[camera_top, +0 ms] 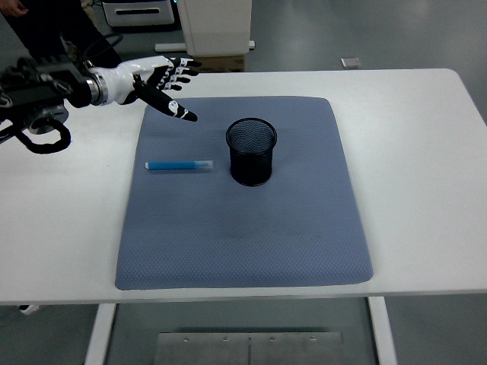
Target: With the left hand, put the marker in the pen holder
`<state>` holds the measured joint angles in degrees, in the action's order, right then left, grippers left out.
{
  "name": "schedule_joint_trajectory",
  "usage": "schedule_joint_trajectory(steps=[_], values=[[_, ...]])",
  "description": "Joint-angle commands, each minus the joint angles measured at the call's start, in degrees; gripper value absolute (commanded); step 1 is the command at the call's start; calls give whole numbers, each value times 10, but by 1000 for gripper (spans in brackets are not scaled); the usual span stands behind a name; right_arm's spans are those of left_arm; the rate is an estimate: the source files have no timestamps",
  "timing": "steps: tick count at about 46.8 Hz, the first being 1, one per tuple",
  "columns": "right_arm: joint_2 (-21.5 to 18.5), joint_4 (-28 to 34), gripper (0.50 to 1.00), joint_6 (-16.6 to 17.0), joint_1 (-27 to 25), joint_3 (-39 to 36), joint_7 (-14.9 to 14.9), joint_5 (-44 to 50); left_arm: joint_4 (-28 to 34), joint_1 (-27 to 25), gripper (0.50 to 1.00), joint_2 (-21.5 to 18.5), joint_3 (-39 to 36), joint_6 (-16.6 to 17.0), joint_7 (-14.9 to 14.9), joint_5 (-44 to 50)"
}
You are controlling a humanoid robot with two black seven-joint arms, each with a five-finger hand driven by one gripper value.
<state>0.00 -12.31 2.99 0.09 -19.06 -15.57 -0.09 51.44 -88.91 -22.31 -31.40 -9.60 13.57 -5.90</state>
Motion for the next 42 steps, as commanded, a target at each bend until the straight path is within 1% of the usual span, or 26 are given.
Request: schedule_joint_trajectory(steps=[1,8,11,20,25,29,34,37,42], values=[[0,0,1000,0,0,0,0,0,7,-33,1000,27,-58,-2,0,-10],[0,0,1000,0,0,0,0,0,44,-86,1000,62,-155,-2,0,-16],[0,0,1000,0,0,0,0,0,45,-93,1000,67,-177,-7,4,-16],[0,0,1000,0,0,0,0,0,45,-94,1000,68,-193,-9,12,-15],[0,0,1000,0,0,0,0,0,45,-106,1000,68,-222,-8,12,-16],[0,0,1000,0,0,0,0,0,46,-113,1000,78,-248,-9,12,-17],[0,0,1000,0,0,0,0,0,45,-116,1000,91,-274,-9,12,-57],[0,0,1000,0,0,0,0,0,45,-116,1000,92,-277,-9,10,-95],[0,0,1000,0,0,0,0,0,45,-114,1000,93,-277,-9,8,-119]])
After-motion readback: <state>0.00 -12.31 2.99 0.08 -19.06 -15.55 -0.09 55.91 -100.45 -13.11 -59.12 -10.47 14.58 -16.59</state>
